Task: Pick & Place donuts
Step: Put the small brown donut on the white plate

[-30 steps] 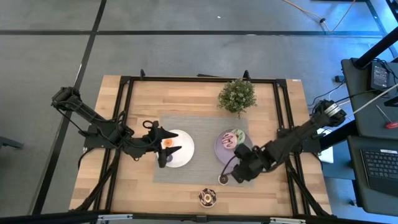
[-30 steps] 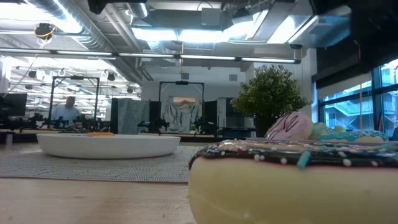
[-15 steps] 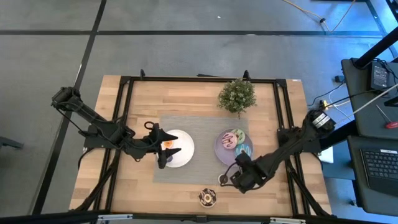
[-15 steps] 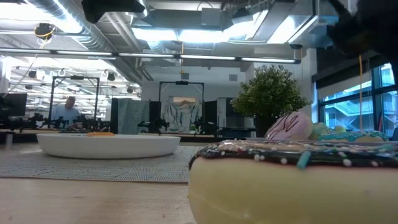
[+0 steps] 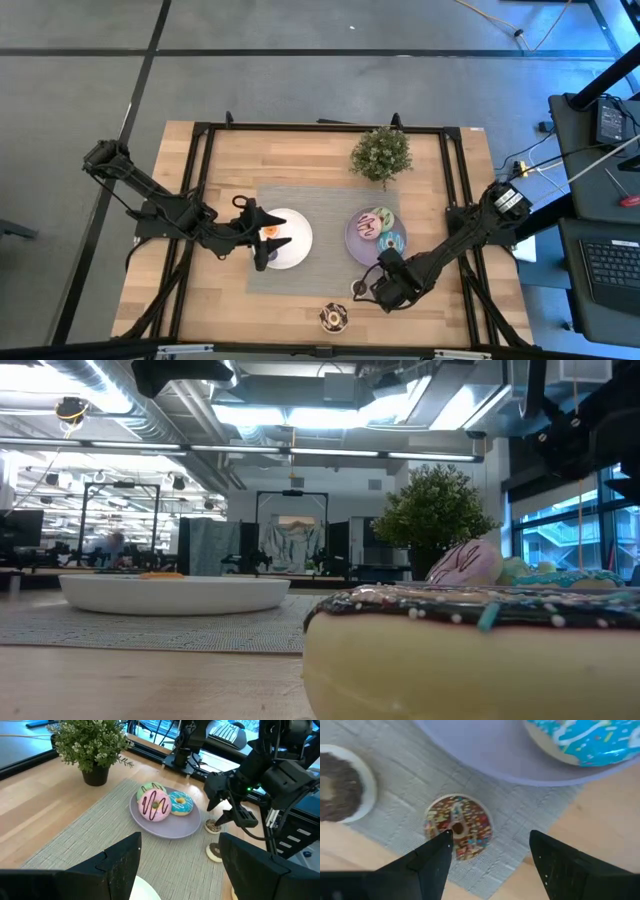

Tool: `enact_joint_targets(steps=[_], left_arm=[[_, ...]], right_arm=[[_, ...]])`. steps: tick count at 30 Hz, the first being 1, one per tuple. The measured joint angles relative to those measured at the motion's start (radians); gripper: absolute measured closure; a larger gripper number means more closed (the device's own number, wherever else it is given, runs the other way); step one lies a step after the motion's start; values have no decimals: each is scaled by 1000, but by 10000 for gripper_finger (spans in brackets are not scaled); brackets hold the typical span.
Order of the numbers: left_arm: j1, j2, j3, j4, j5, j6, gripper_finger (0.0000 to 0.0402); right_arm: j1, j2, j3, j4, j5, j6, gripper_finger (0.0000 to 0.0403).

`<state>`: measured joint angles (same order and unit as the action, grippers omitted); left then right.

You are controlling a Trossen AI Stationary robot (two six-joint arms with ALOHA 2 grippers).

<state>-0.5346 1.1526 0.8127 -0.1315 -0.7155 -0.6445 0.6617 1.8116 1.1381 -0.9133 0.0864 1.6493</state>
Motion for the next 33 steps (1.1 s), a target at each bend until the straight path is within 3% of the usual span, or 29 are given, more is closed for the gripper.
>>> enact_joint_targets(steps=[5, 23, 33], left_arm=[[0, 0, 0, 0, 0, -1, 142], [0, 0, 0, 0, 2, 2, 142], [0, 0, 1, -1, 3, 3, 142]], right_arm=[[-4, 25, 0, -2, 8, -2, 157], [-5, 55, 1, 53, -6, -10, 309], [-4, -16, 0, -24, -13, -61, 329]])
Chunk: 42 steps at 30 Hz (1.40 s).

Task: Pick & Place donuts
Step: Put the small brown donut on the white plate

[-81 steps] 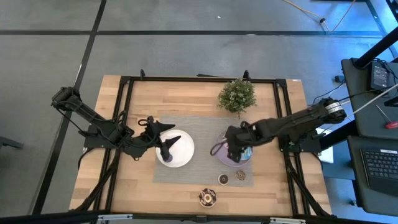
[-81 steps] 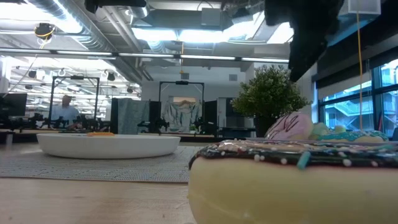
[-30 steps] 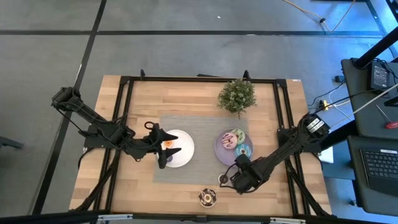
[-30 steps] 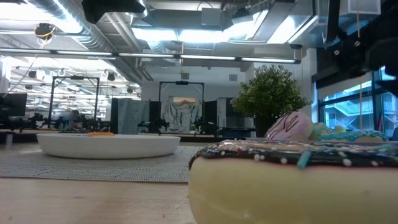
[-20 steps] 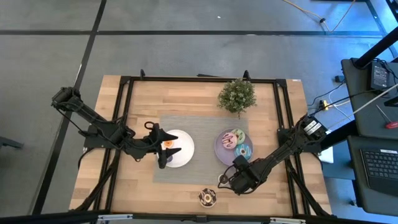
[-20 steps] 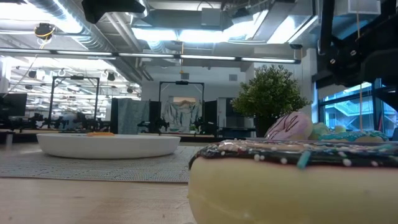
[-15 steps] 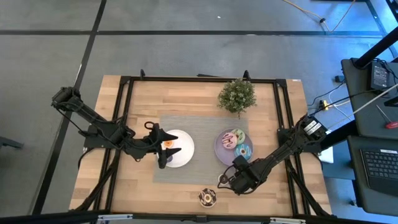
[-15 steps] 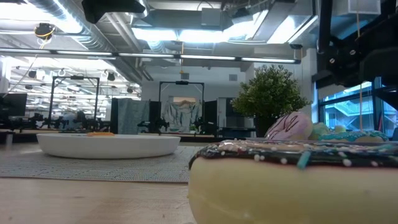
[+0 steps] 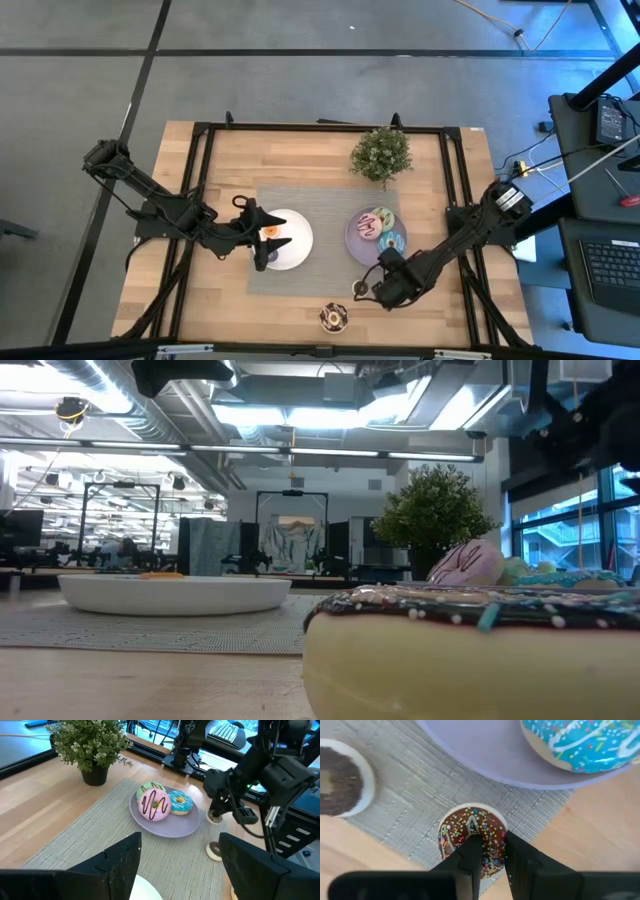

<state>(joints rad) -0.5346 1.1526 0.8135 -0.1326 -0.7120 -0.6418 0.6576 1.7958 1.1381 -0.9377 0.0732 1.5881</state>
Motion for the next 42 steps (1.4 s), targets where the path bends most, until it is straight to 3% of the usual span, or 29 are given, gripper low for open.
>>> enact_joint_targets(steps=[4, 8, 14, 17, 22, 32, 38, 42], left_arm=[[2, 9, 1, 1, -17, 11, 142], [23, 54, 1, 19, -3, 153, 142], [52, 209, 2, 408, 152, 560, 142], [53, 287, 17, 562, 130, 772, 142], [40, 358, 100, 550, -1, 1063, 143], [18, 374, 121, 549, -12, 1281, 159], [18, 374, 121, 569, -4, 1551, 167], [18, 373, 121, 593, 5, 1606, 166]], right_arm=[[0, -45, 10, -1, -7, -33, 329], [-19, -103, 60, -2, -7, -140, 329], [-117, -148, 173, 6, 11, -341, 329], [-184, -148, 227, 18, 7, -455, 329], [-283, -151, 306, 8, -94, -564, 329], [-364, -152, 429, 44, -126, -654, 329], [-401, -152, 436, 158, -225, -655, 329], [-406, -152, 436, 182, -235, -655, 329]])
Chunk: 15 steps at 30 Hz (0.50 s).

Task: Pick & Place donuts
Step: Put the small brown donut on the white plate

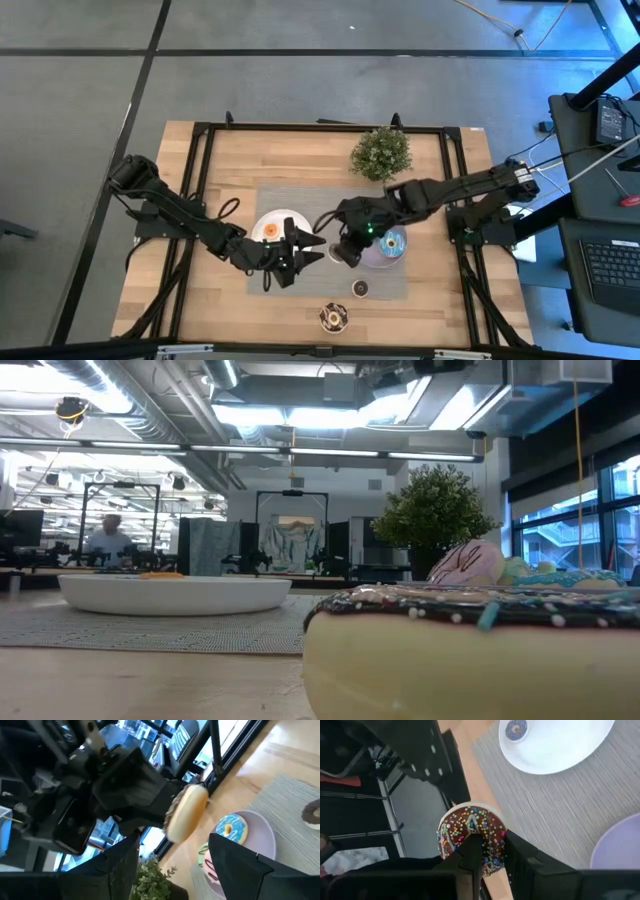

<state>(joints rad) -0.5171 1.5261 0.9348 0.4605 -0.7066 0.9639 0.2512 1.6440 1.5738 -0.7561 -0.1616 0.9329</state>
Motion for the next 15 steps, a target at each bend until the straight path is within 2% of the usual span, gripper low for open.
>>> enact_joint_targets(steps=[15], left_arm=[[9, 0, 0, 0, 54, 0, 193]], right_arm=[[-1, 9, -1, 83, 1, 1, 329]])
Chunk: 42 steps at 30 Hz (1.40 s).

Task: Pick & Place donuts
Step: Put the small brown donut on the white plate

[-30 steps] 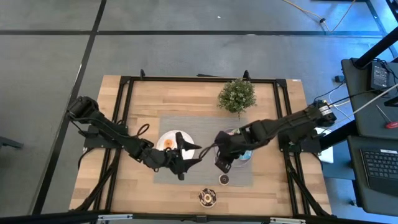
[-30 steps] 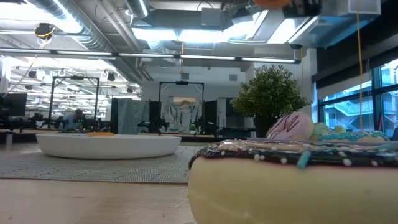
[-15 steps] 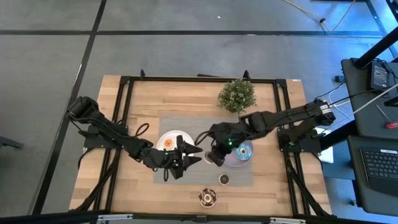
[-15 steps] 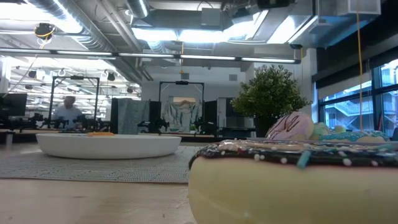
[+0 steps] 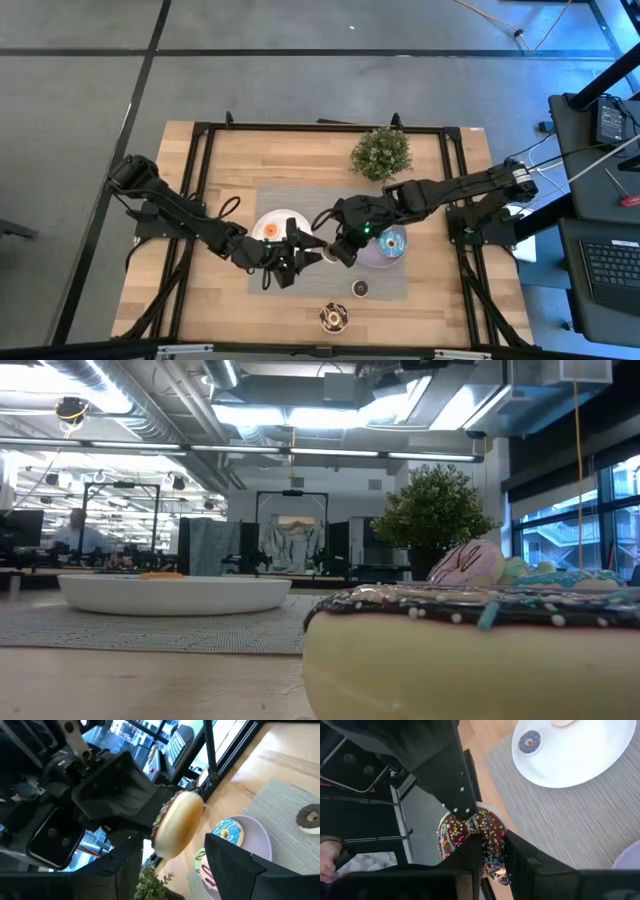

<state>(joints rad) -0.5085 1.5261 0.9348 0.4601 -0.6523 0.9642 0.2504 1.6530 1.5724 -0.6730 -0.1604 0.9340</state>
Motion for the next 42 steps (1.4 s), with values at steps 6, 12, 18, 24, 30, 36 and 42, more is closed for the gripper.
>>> enact_joint_targets(steps=[6, 12, 18, 24, 30, 36, 42], left_arm=[[-1, 0, 0, -6, 11, 0, 210], [-2, 0, 0, -15, 20, 0, 239], [-2, 0, 0, -12, 16, 0, 276], [-2, -1, 0, -11, 16, 0, 312], [-2, -1, 0, -12, 16, 0, 337], [-2, -1, 0, -15, 18, -2, 347], [-8, -1, 0, -17, 17, -9, 346]], right_arm=[[0, 11, -1, 1, 0, -14, 329], [0, 10, 0, 6, -1, -18, 329], [0, 10, 0, 11, -1, -19, 329], [0, 10, -1, 12, -1, -27, 329], [0, 10, -1, 13, 0, -46, 329], [0, 10, -1, 1, 2, -80, 300], [-3, 2, -1, -12, 3, -128, 214]])
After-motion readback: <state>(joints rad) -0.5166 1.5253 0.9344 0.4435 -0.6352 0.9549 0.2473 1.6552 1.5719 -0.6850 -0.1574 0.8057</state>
